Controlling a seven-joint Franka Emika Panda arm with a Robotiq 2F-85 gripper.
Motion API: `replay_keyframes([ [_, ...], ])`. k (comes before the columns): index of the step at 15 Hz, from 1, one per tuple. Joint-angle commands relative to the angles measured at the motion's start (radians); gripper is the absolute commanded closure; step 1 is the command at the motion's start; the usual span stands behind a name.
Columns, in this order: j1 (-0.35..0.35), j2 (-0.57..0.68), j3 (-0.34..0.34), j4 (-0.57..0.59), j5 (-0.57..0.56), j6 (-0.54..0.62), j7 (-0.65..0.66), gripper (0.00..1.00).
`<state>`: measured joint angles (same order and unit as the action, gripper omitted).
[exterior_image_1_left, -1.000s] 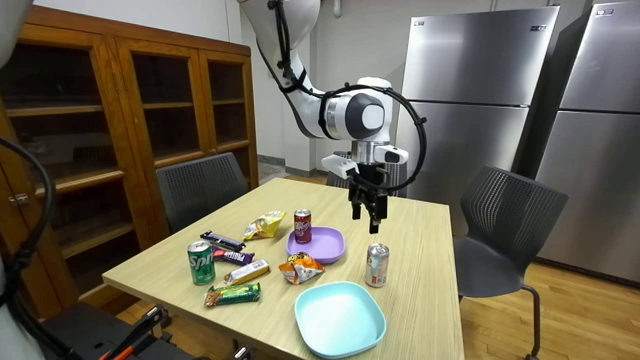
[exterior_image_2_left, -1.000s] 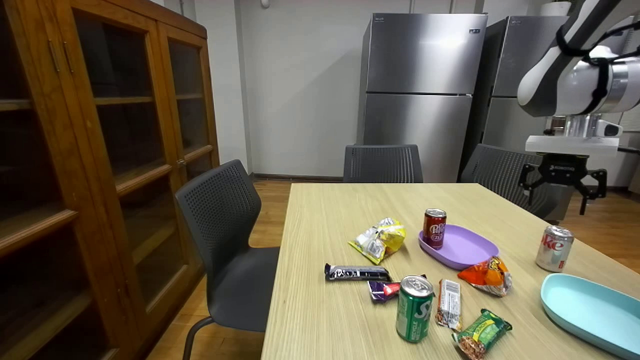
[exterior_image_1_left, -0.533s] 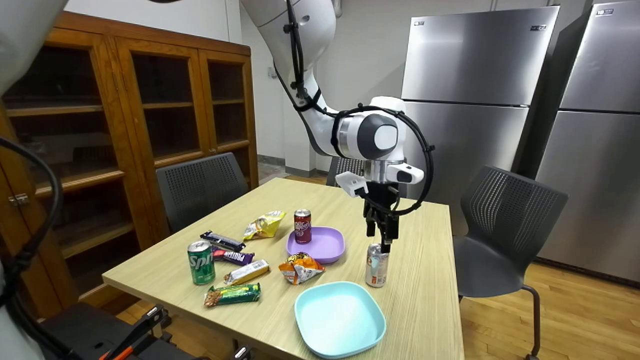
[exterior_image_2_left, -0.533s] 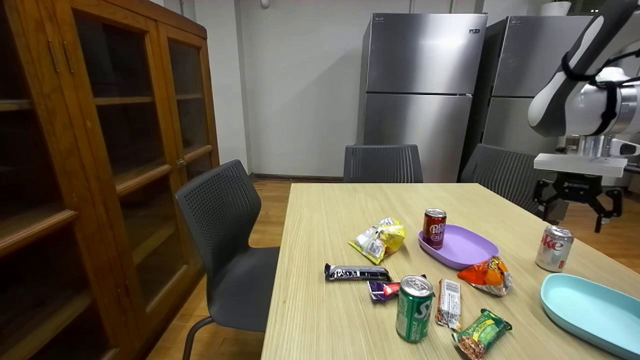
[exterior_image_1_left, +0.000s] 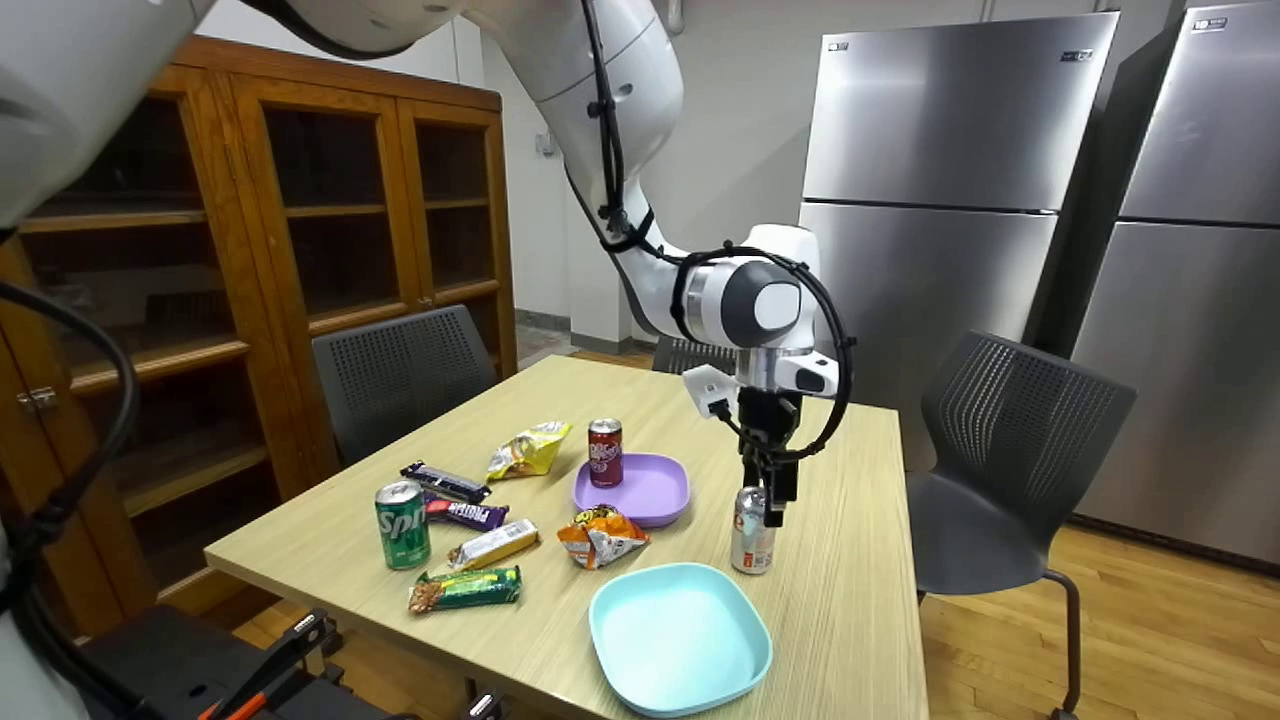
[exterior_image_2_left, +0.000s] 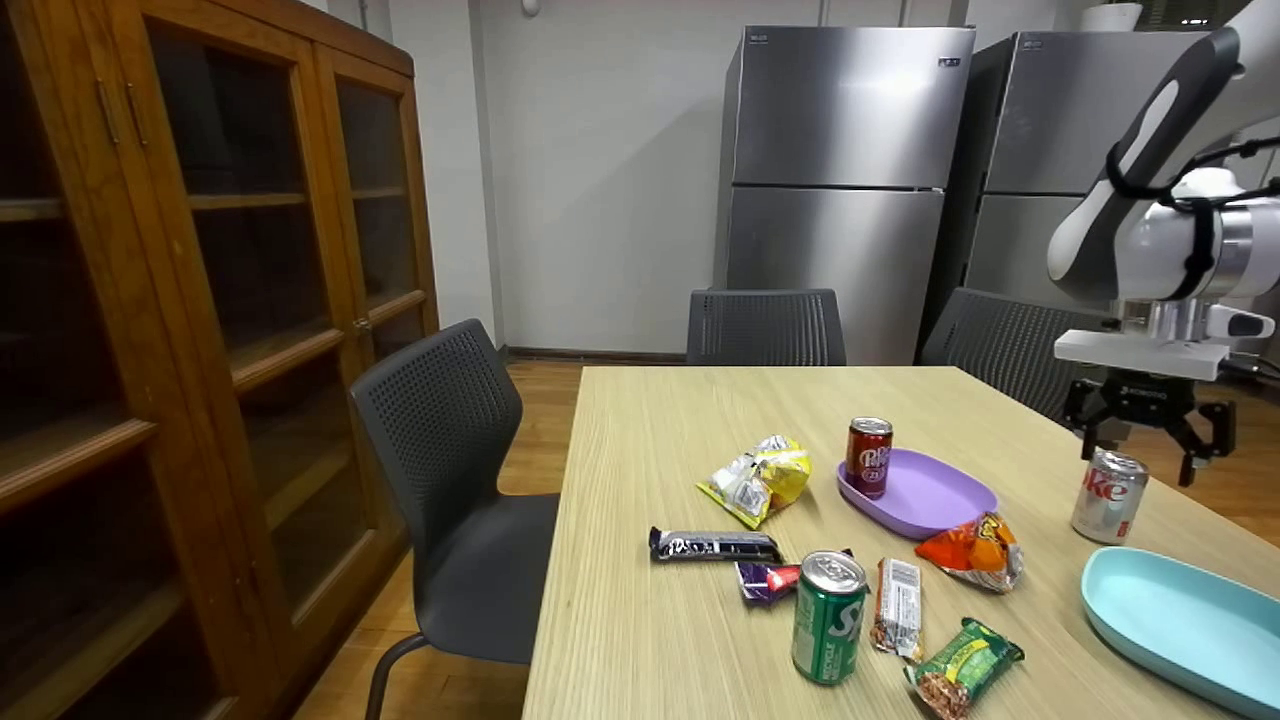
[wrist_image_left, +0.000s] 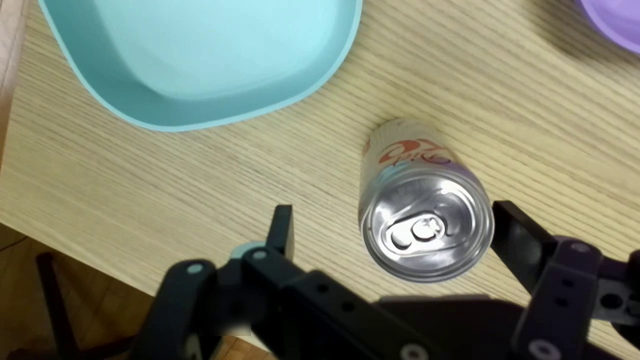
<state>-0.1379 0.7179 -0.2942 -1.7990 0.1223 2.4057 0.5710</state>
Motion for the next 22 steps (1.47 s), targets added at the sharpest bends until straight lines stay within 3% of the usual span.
replay_keyframes([
  [1,-0.003,0.036,-0.001,0.05,0.016,-0.008,0.039,0.0],
  [14,0.005,0.057,0.005,0.06,0.01,-0.022,0.045,0.0],
  [15,0.005,0.055,0.005,0.057,0.012,-0.018,0.045,0.25],
  [16,0.006,0.053,0.005,0.056,0.012,-0.016,0.046,0.26],
  [20,0.007,0.036,0.009,0.045,0.016,-0.01,0.039,0.58],
  [22,0.005,0.011,0.019,0.029,0.022,-0.006,0.025,0.6],
])
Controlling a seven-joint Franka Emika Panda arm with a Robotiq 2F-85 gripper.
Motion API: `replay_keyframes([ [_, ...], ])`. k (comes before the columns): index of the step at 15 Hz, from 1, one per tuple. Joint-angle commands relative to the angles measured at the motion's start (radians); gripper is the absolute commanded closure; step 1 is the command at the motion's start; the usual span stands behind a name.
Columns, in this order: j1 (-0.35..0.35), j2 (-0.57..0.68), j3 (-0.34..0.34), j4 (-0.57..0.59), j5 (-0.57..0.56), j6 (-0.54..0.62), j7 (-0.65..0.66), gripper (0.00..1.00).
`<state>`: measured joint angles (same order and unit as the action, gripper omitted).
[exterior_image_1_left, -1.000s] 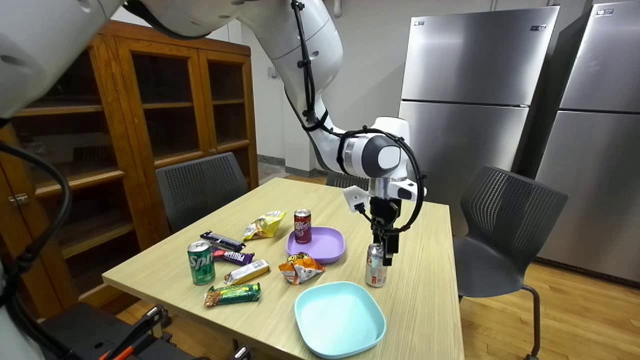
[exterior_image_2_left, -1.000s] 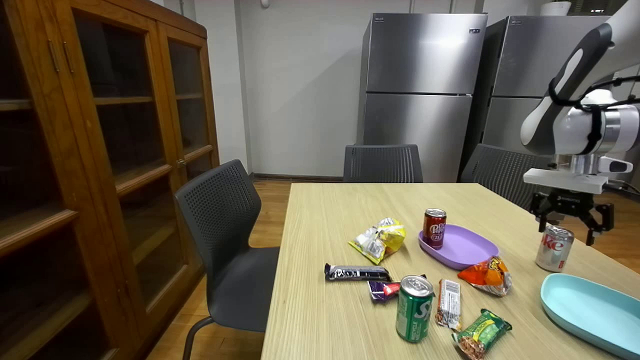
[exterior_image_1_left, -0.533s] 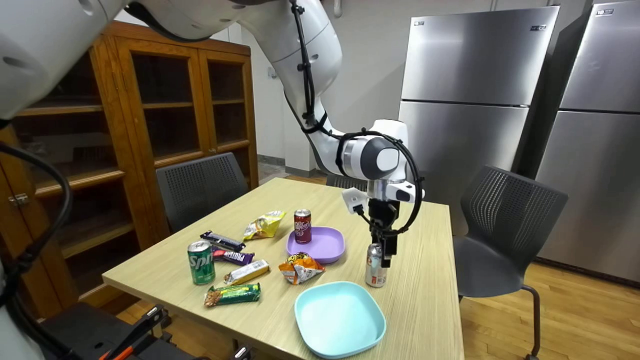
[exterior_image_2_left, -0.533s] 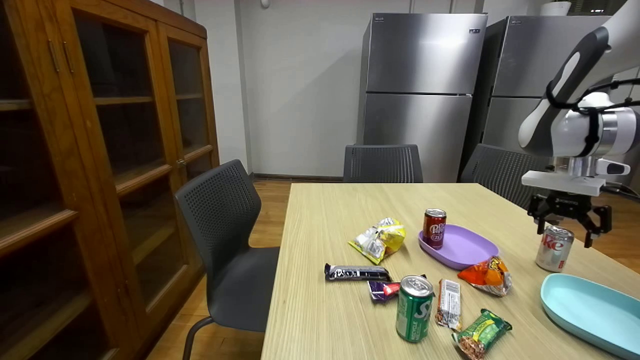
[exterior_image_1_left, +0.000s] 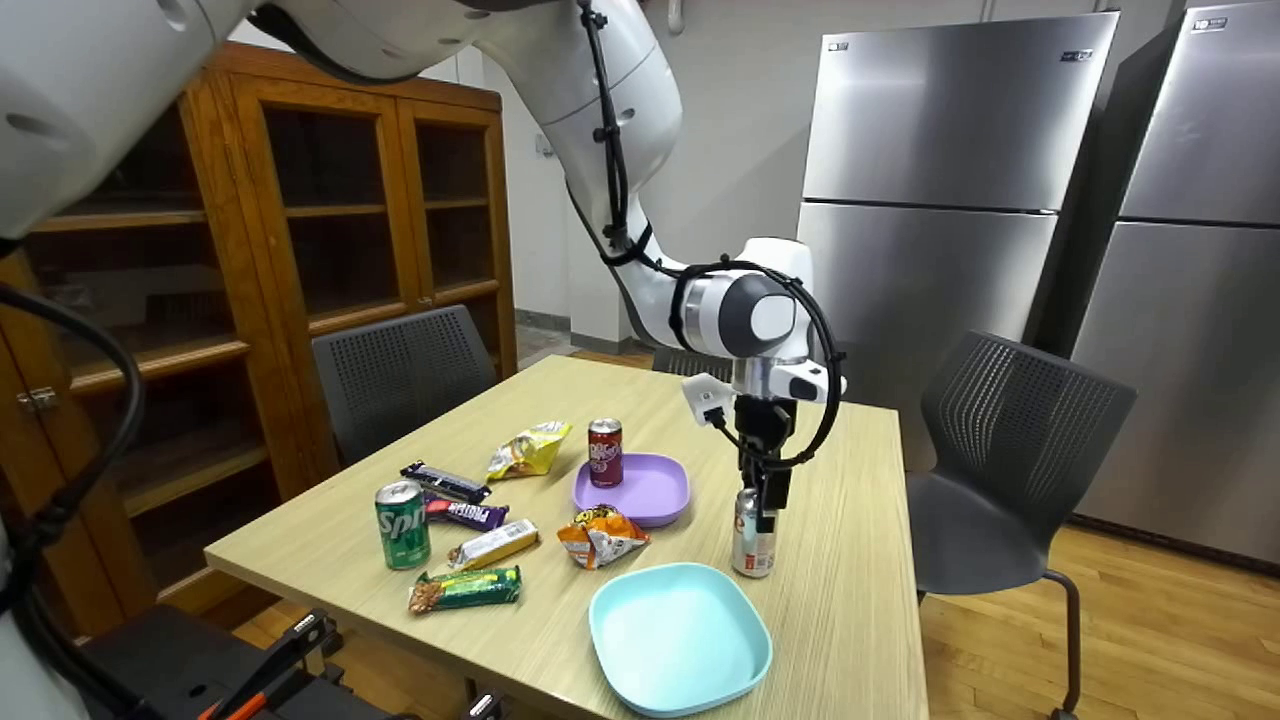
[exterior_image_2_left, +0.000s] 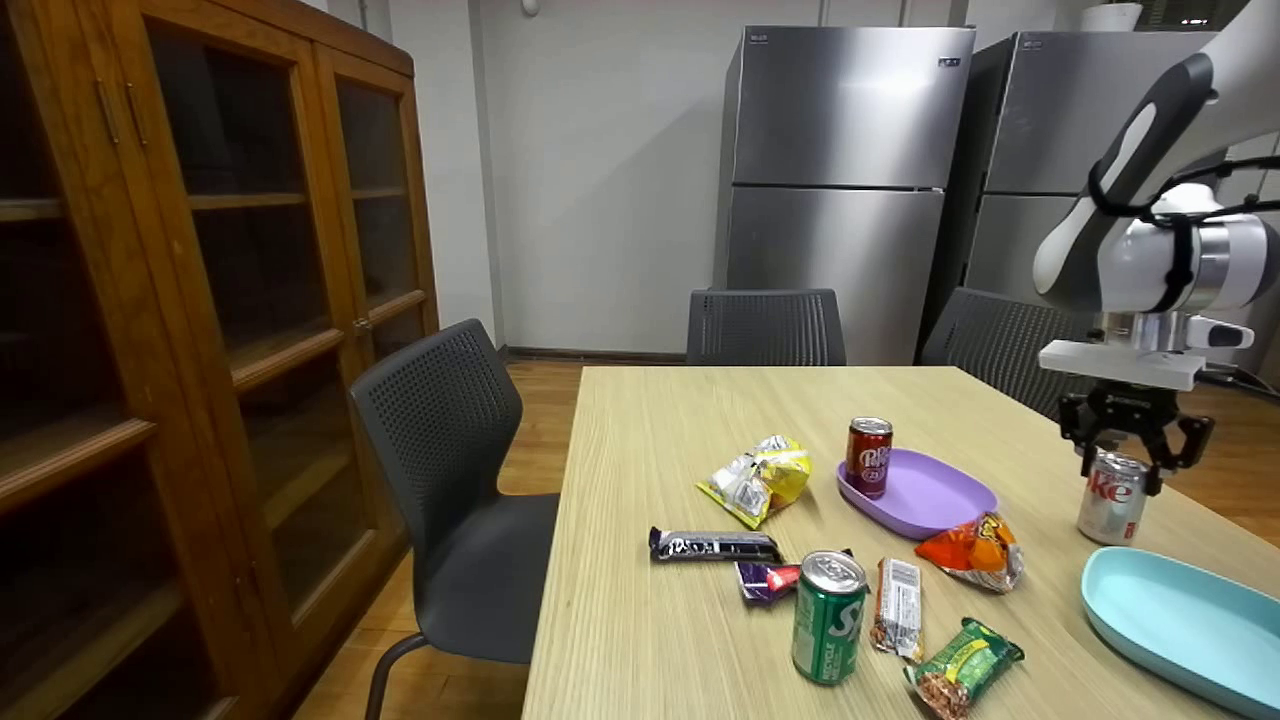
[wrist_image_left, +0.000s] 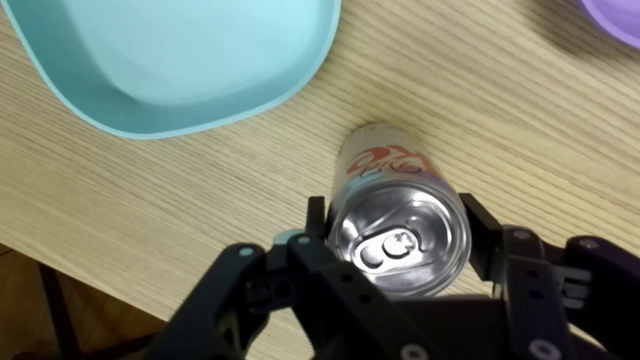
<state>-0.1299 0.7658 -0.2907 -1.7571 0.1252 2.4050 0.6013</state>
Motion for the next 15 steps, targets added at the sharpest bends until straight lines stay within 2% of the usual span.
replay_keyframes([
  [1,-0.004,-0.055,0.024,-0.025,0.023,-0.002,-0.016,0.6],
  [9,-0.005,-0.18,0.087,-0.069,0.079,0.017,-0.073,0.6],
  [15,0.015,-0.191,0.137,-0.046,0.095,0.018,-0.102,0.6],
])
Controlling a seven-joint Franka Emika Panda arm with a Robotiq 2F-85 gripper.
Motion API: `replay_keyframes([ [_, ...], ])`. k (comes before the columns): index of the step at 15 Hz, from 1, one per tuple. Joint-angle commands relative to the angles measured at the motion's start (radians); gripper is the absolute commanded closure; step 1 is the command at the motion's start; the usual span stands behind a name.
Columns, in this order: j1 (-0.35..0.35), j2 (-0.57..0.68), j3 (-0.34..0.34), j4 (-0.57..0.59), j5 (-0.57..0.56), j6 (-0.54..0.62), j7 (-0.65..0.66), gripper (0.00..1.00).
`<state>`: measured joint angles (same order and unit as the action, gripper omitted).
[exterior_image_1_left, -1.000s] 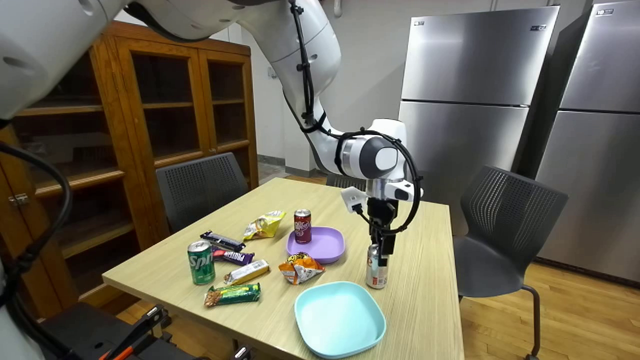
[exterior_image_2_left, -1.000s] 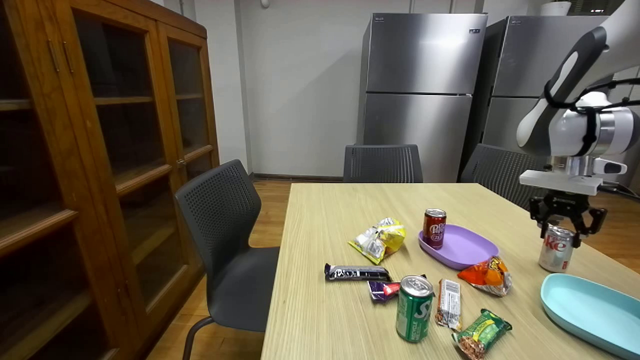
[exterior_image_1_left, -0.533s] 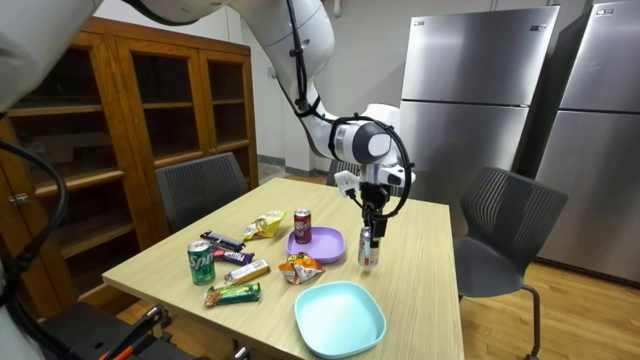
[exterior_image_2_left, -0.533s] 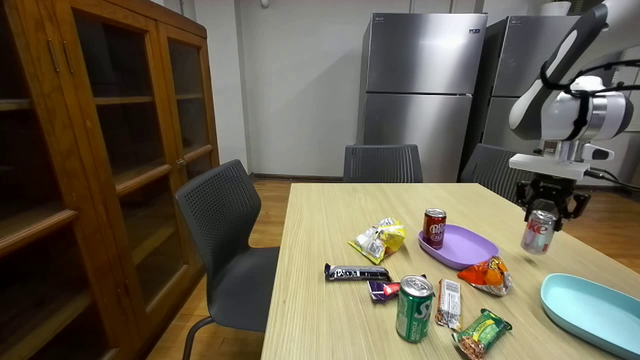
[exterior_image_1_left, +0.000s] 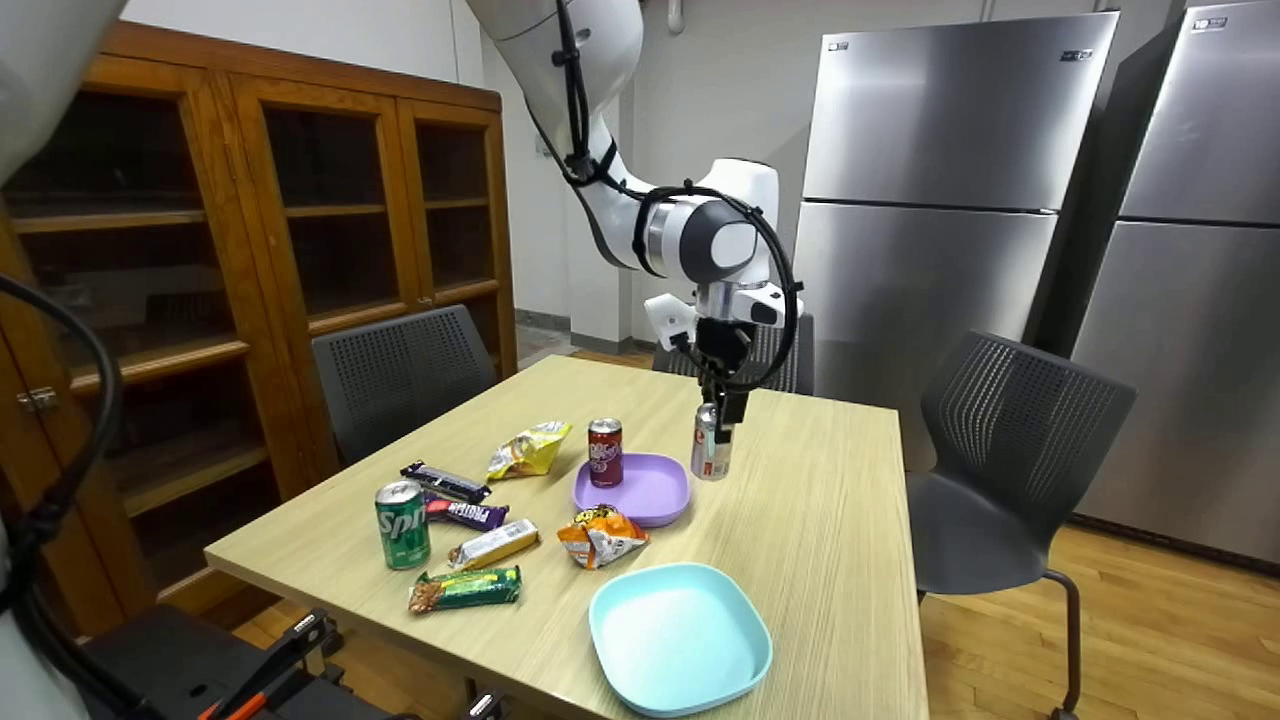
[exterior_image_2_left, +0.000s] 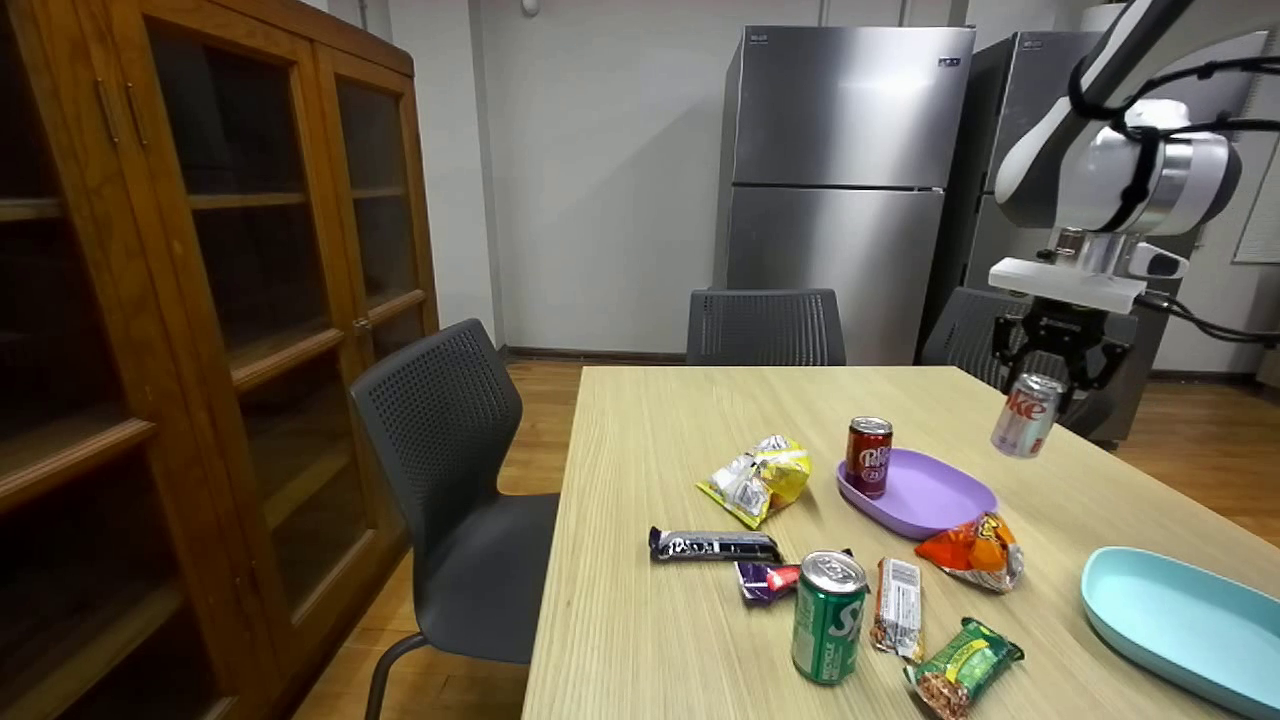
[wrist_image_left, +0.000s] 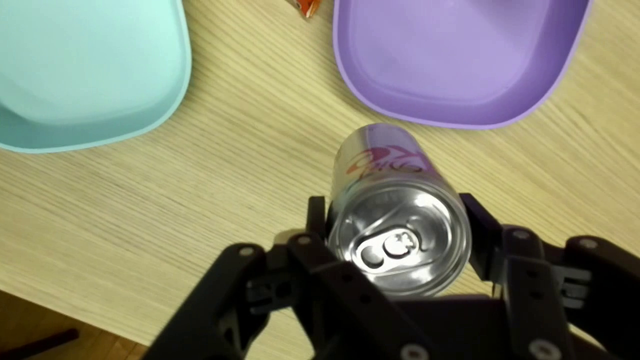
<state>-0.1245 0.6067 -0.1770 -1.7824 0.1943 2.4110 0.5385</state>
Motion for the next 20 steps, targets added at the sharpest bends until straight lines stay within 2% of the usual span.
replay_keyframes([
  [1,0.016,-0.026,0.031,-0.013,0.027,0.012,-0.041,0.6],
  [6,0.056,0.01,0.057,0.02,0.018,0.01,-0.037,0.6],
  [11,0.096,0.079,0.047,0.084,0.002,0.008,-0.012,0.6],
  [20,0.115,0.208,0.042,0.227,-0.005,-0.017,0.0,0.6],
])
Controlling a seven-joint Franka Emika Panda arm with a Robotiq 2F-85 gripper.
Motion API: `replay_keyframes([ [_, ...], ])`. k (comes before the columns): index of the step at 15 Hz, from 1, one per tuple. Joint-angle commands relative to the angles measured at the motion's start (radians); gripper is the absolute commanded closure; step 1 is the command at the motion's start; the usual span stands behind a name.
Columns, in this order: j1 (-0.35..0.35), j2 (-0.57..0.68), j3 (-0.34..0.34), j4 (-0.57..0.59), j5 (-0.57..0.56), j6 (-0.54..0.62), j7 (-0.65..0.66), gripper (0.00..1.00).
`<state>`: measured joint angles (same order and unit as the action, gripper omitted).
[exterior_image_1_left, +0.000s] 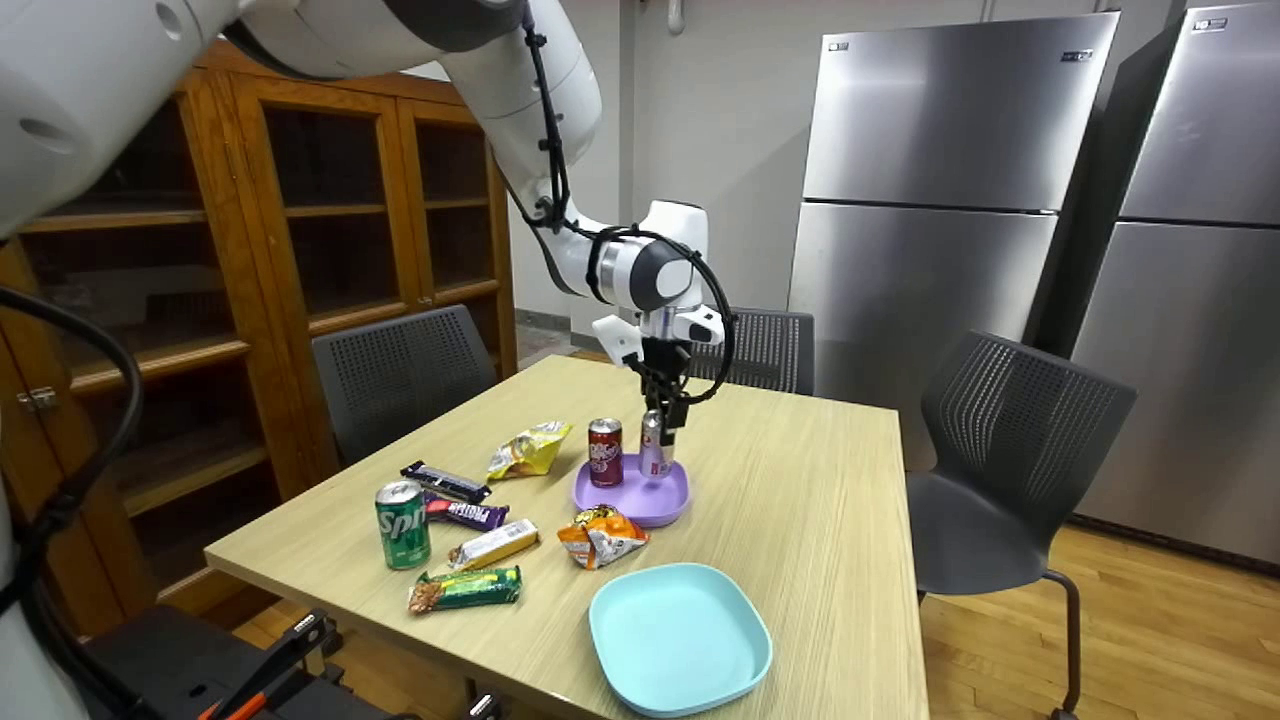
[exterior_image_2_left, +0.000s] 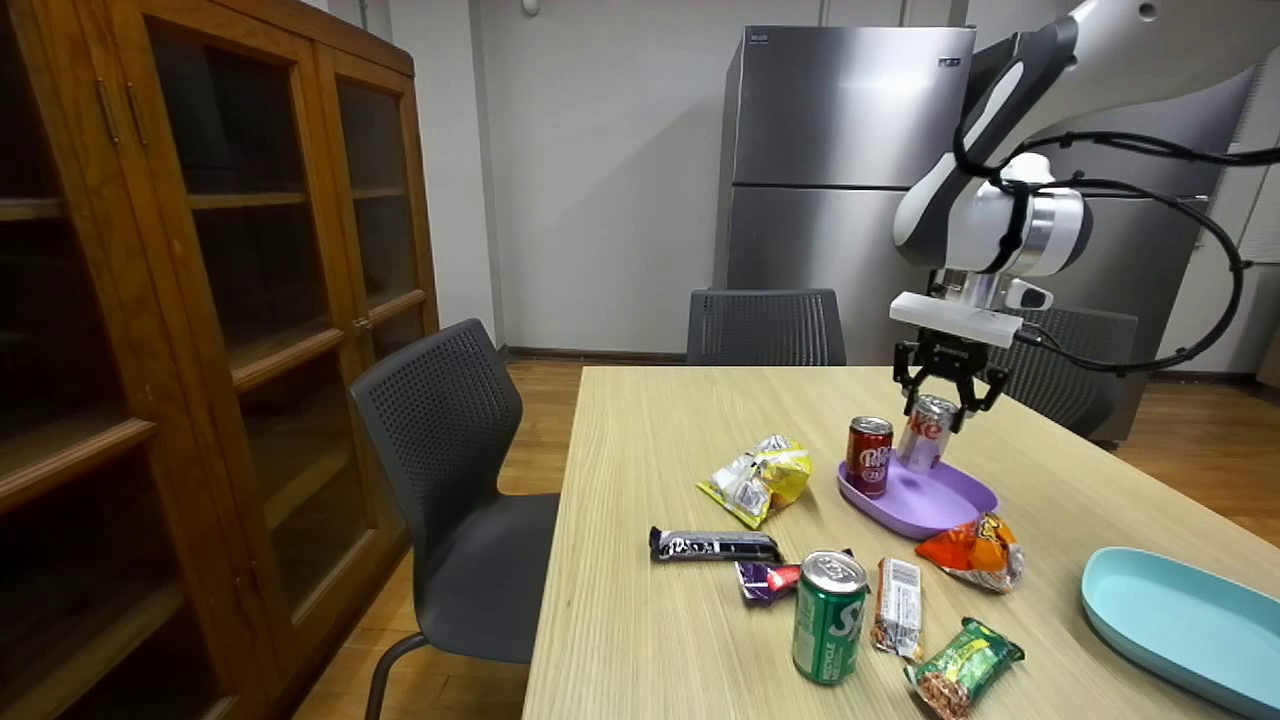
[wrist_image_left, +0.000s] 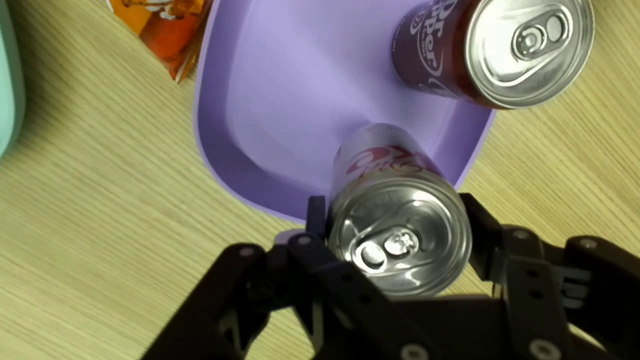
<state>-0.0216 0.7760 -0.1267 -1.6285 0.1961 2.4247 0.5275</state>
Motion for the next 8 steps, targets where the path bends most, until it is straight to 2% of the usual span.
replay_keyframes([
  [1,0.013,0.05,-0.009,0.086,-0.008,-0.032,0.011,0.6],
  [7,0.022,0.094,-0.01,0.139,-0.011,-0.043,0.009,0.6],
  [8,0.024,0.096,-0.012,0.142,-0.014,-0.051,0.008,0.46],
])
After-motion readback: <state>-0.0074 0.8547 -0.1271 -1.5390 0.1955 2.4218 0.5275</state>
